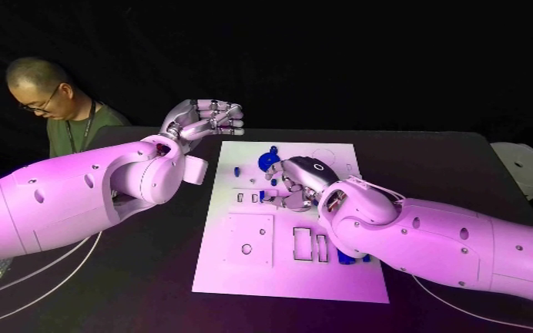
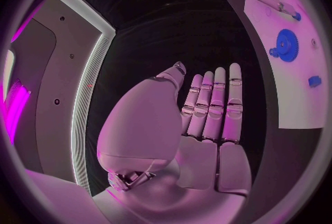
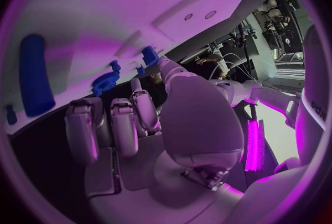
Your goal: Assemble the parts on the task board
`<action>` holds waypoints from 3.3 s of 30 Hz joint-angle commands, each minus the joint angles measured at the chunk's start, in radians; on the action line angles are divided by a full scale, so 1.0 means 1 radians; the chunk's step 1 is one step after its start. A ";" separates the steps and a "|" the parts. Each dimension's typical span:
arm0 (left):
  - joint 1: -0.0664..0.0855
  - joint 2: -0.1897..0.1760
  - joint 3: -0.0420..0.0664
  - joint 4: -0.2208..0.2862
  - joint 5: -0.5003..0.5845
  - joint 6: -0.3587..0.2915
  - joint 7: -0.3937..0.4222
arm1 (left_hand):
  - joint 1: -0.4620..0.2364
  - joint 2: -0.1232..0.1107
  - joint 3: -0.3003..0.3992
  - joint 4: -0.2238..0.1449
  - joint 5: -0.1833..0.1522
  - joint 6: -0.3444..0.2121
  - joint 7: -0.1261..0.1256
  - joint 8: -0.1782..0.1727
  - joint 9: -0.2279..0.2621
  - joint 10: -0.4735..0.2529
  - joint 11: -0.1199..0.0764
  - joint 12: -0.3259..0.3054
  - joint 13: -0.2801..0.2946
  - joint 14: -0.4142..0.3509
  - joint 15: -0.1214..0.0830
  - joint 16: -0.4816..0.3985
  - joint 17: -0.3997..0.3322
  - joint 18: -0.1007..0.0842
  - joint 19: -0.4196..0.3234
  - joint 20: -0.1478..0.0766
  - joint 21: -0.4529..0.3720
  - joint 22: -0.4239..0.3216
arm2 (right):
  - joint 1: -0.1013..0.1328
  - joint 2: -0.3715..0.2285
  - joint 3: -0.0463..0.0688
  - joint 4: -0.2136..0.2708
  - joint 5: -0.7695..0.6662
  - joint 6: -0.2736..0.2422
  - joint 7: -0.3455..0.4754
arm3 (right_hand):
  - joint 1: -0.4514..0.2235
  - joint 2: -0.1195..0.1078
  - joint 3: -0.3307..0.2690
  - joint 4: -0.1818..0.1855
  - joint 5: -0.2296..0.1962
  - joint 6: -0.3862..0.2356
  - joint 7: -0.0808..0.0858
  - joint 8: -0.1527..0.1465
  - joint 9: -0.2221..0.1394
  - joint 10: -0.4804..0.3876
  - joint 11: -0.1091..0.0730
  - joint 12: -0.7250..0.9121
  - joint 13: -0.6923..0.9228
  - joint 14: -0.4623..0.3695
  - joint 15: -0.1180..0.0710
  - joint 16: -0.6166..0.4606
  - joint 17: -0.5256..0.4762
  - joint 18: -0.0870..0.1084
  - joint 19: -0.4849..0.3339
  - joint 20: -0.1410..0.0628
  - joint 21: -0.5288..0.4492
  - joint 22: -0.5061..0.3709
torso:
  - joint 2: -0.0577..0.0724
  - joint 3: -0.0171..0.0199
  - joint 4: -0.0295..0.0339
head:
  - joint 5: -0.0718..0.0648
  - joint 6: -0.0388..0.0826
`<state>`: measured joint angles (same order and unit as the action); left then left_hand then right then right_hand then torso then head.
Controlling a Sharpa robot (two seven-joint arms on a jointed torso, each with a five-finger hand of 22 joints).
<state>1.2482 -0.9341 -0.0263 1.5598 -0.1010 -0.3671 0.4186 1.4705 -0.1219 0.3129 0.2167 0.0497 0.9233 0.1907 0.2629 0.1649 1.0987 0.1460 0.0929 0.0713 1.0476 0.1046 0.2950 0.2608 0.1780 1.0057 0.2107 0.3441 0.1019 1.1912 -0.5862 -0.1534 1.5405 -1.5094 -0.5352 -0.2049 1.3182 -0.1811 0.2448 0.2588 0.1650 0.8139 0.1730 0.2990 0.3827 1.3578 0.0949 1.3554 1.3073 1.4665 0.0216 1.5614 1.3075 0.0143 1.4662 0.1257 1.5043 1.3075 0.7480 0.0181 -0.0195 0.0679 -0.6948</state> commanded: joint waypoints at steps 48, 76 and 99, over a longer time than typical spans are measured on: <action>0.067 0.264 -0.015 -0.201 -0.948 0.633 -0.929 | -0.350 0.078 -0.210 0.077 0.005 -0.051 -0.103 0.305 0.384 0.117 -0.134 0.726 0.709 0.493 -0.158 1.185 1.198 -0.090 0.370 -0.170 1.018 1.009 | 0.138 -0.324 0.017 0.076 0.616 -0.057 0.293 | 0.045 -0.011 0.086 0.003 0.127 0.025 -0.011 0.037 -0.012 -0.052 -0.017 -0.054 -0.013 0.083 -0.017 -0.026 0.181 0.027 0.012 -0.016 -0.097 0.162 | -0.056 0.0123 -0.0148 | 0.023 -0.029; 0.067 0.312 -0.034 -0.245 -0.914 0.688 -0.943 | -0.316 0.103 -0.192 0.075 0.007 -0.061 -0.100 0.299 0.392 0.109 -0.132 0.748 0.725 0.496 -0.157 1.196 1.210 -0.092 0.382 -0.168 1.019 1.016 | 0.134 -0.315 0.016 0.065 0.611 -0.058 0.290 | 0.038 -0.024 0.112 0.006 0.200 0.020 -0.010 0.041 -0.017 -0.050 -0.016 -0.051 -0.015 0.084 -0.017 -0.025 0.184 0.027 0.014 -0.016 -0.099 0.163 | -0.055 0.0136 -0.0165 | 0.022 -0.049; 0.066 0.318 -0.041 -0.246 -0.897 0.709 -0.942 | -0.289 0.098 -0.157 0.072 0.007 -0.060 -0.103 0.302 0.401 0.108 -0.135 0.762 0.734 0.497 -0.158 1.202 1.215 -0.094 0.388 -0.170 1.024 1.026 | 0.130 -0.304 0.015 0.057 0.620 -0.044 0.312 | 0.038 -0.023 0.115 0.007 0.207 0.021 -0.010 0.042 -0.017 -0.047 -0.016 -0.048 -0.013 0.085 -0.017 -0.024 0.187 0.026 0.017 -0.016 -0.095 0.166 | -0.055 0.0128 -0.0158 | 0.019 -0.048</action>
<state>1.3137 -0.6185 -0.0678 1.3133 -1.0119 0.3186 -0.5247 1.1714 -0.0231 0.1501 0.2883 0.0536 0.8650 0.0909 0.5628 0.5650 1.2099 0.0130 0.8480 0.8039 1.4633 -0.0481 1.4916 1.3076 0.0916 1.3885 0.0411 1.3622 1.1274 1.3220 -0.8912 -0.1384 1.5976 -0.8852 -0.5985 0.0927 1.3557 -0.1977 0.3548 0.2674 0.3661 0.8396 0.1645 0.3365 0.3673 1.3062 0.0825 1.3066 1.2939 1.4666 0.0141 1.5404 1.3075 0.0300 1.4662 0.1182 1.4107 1.3074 0.6929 0.0307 -0.0351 0.0881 -0.7429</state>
